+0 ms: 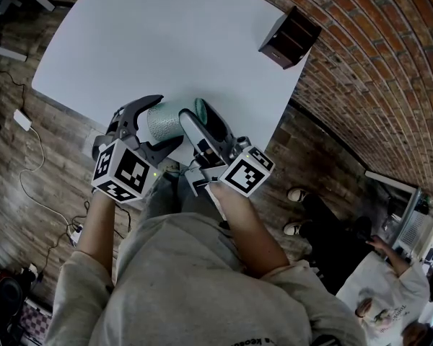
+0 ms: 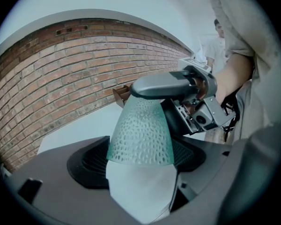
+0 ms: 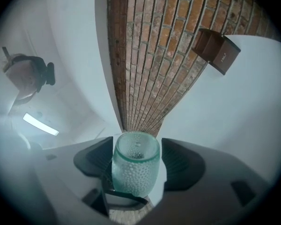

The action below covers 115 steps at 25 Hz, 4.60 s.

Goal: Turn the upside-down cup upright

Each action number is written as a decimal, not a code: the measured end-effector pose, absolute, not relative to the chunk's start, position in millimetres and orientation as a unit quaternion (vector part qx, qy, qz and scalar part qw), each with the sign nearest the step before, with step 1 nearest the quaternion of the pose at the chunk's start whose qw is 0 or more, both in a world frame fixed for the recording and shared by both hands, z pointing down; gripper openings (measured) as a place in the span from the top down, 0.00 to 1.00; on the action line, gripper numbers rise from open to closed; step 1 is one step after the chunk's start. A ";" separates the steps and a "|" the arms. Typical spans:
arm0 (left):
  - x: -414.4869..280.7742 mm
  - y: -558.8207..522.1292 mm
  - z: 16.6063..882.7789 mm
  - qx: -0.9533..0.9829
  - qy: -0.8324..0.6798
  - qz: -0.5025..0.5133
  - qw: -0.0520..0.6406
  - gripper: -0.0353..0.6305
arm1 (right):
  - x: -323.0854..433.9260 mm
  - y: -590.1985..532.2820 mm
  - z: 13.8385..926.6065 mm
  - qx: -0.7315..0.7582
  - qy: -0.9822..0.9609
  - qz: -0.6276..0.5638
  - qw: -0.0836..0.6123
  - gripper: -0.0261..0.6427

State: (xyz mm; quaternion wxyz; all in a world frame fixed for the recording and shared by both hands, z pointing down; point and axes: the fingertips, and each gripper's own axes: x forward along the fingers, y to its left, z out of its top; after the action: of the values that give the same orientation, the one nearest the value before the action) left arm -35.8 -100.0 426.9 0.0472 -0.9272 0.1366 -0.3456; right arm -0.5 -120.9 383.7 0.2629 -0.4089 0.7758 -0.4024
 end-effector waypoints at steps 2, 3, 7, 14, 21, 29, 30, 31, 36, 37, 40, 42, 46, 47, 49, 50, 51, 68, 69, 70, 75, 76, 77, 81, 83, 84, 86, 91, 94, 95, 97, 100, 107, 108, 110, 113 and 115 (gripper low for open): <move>-36.7 -100.6 425.9 -0.928 0.136 -0.343 0.045 0.36 | 0.9 -121.3 381.9 -0.416 0.780 -0.392 0.255 0.48; -36.5 -101.0 425.2 -0.929 0.136 -0.341 0.045 0.36 | 2.3 -121.3 381.2 -0.418 0.782 -0.388 0.253 0.48; -34.4 -101.7 425.1 -0.929 0.134 -0.343 0.044 0.36 | 14.2 -118.7 379.4 -0.427 0.779 -0.380 0.256 0.46; -33.9 -101.1 433.4 -0.923 0.123 -0.362 0.037 0.36 | 48.9 -106.6 372.2 -0.462 0.762 -0.369 0.264 0.46; -36.8 -99.4 445.8 -0.912 0.110 -0.394 0.026 0.36 | 59.5 -87.3 361.9 -0.483 0.770 -0.345 0.234 0.46; -33.4 -95.4 457.9 -0.897 0.087 -0.433 0.024 0.36 | 66.8 -75.8 366.5 -0.496 0.763 -0.344 0.231 0.53; -33.4 -95.4 459.1 -0.895 0.085 -0.438 0.025 0.36 | 66.3 -74.7 365.5 -0.497 0.765 -0.340 0.228 0.56; -33.5 -95.4 460.6 -0.892 0.082 -0.444 0.024 0.36 | 65.7 -73.8 364.6 -0.498 0.767 -0.337 0.225 0.60; -30.4 -91.3 468.5 -0.883 0.069 -0.465 0.015 0.36 | 61.9 -72.4 367.1 -0.498 0.776 -0.335 0.197 0.92; -29.1 -90.5 469.8 -0.881 0.065 -0.468 0.014 0.36 | 59.1 -72.9 367.1 -0.497 0.781 -0.331 0.184 0.95; -26.5 -88.5 473.5 -0.877 0.055 -0.477 0.012 0.36 | 44.4 -74.8 364.1 -0.491 0.806 -0.307 0.126 0.95; -26.1 -86.5 476.5 -0.872 0.049 -0.486 0.010 0.36 | 32.9 -74.4 363.4 -0.486 0.819 -0.292 0.083 0.95; -25.7 -82.7 482.6 -0.861 0.034 -0.507 0.003 0.36 | 19.5 -71.8 366.8 -0.483 0.831 -0.274 0.023 0.95; -25.8 -82.3 483.2 -0.858 0.031 -0.512 0.002 0.36 | 17.8 -71.6 367.9 -0.483 0.832 -0.272 0.013 0.95; -26.5 -81.5 483.9 -0.853 0.025 -0.522 0.002 0.36 | 15.9 -71.3 370.6 -0.482 0.833 -0.270 -0.003 0.95; -26.9 -81.0 484.3 -0.850 0.022 -0.527 0.003 0.36 | 15.7 -71.2 372.7 -0.482 0.833 -0.270 -0.013 0.95; -27.2 -80.6 484.8 -0.847 0.020 -0.532 0.003 0.36 | 15.8 -71.3 375.5 -0.483 0.833 -0.269 -0.025 0.95; -28.1 -80.0 483.3 -0.827 -0.002 -0.562 0.013 0.36 | 6.7 -77.2 421.7 -0.476 0.817 -0.242 -0.218 0.95; -28.7 -79.9 483.0 -0.826 -0.002 -0.563 0.014 0.36 | 6.9 -77.2 424.0 -0.477 0.816 -0.243 -0.220 0.95; -29.2 -79.9 482.8 -0.825 -0.002 -0.565 0.014 0.36 | 7.2 -77.3 426.1 -0.477 0.815 -0.245 -0.220 0.95; -27.5 -81.0 478.5 -0.828 0.000 -0.560 0.011 0.36 | 10.9 -79.2 436.3 -0.482 0.810 -0.253 -0.220 0.95; -26.5 -81.1 476.9 -0.830 0.001 -0.557 0.010 0.36 | 11.9 -79.5 438.7 -0.482 0.809 -0.256 -0.219 0.95; -25.5 -81.0 475.1 -0.832 0.002 -0.554 0.008 0.36 | 13.0 -79.6 441.5 -0.483 0.808 -0.259 -0.218 0.95; -20.5 -81.1 468.3 -0.841 0.006 -0.541 0.006 0.36 | 16.3 -79.5 454.8 -0.485 0.803 -0.266 -0.220 0.95; -18.7 -82.0 465.9 -0.843 0.007 -0.539 0.006 0.36 | 16.5 -80.6 459.5 -0.485 0.803 -0.271 -0.217 0.95; -18.0 -82.6 464.9 -0.843 0.007 -0.537 0.006 0.36 | 16.3 -81.3 461.7 -0.485 0.802 -0.274 -0.216 0.95; -16.5 -83.2 463.2 -0.845 0.008 -0.535 0.006 0.36 | 15.7 -82.0 465.7 -0.485 0.801 -0.281 -0.210 0.95; -12.0 -83.4 458.1 -0.850 0.011 -0.527 0.009 0.37 | 13.9 -82.9 472.9 -0.488 0.797 -0.296 -0.195 0.95; -9.2 -83.5 453.3 -0.854 0.010 -0.519 0.008 0.37 | 12.1 -83.8 476.2 -0.490 0.795 -0.305 -0.189 0.95; -7.9 -83.4 451.8 -0.856 0.009 -0.517 0.008 0.37 | 12.3 -84.4 477.2 -0.491 0.794 -0.307 -0.186 0.95; -5.2 -83.0 449.5 -0.858 0.008 -0.514 0.007 0.37 | 13.2 -85.6 479.1 -0.492 0.792 -0.313 -0.181 0.95; -2.9 -81.6 448.1 -0.858 0.004 -0.514 0.008 0.37 | 13.2 -86.5 481.8 -0.491 0.791 -0.321 -0.175 0.95; -0.3 -81.5 450.0 -0.851 -0.003 -0.524 0.018 0.37 | 10.0 -87.7 488.6 -0.489 0.789 -0.334 -0.163 0.95; -1.1 -81.9 451.8 -0.848 -0.004 -0.529 0.020 0.37 | 10.3 -88.3 489.3 -0.489 0.789 -0.335 -0.160 0.95; -2.6 -82.7 456.1 -0.841 -0.006 -0.540 0.025 0.37 | 12.5 -89.3 489.3 -0.494 0.787 -0.335 -0.157 0.95; -2.5 -82.7 461.7 -0.834 -0.011 -0.551 0.033 0.37 | 21.2 -88.7 483.7 -0.507 0.783 -0.324 -0.157 0.95; -1.2 -82.5 464.4 -0.830 -0.014 -0.556 0.038 0.37 | 30.6 -86.9 477.7 -0.518 0.779 -0.319 -0.152 0.95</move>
State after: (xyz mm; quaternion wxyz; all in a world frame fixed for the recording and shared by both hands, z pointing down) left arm -1.2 -82.5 464.4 0.0383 -0.8301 -0.0140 -0.5561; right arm 30.6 -86.9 477.7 -0.1518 -0.5176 0.7794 -0.3187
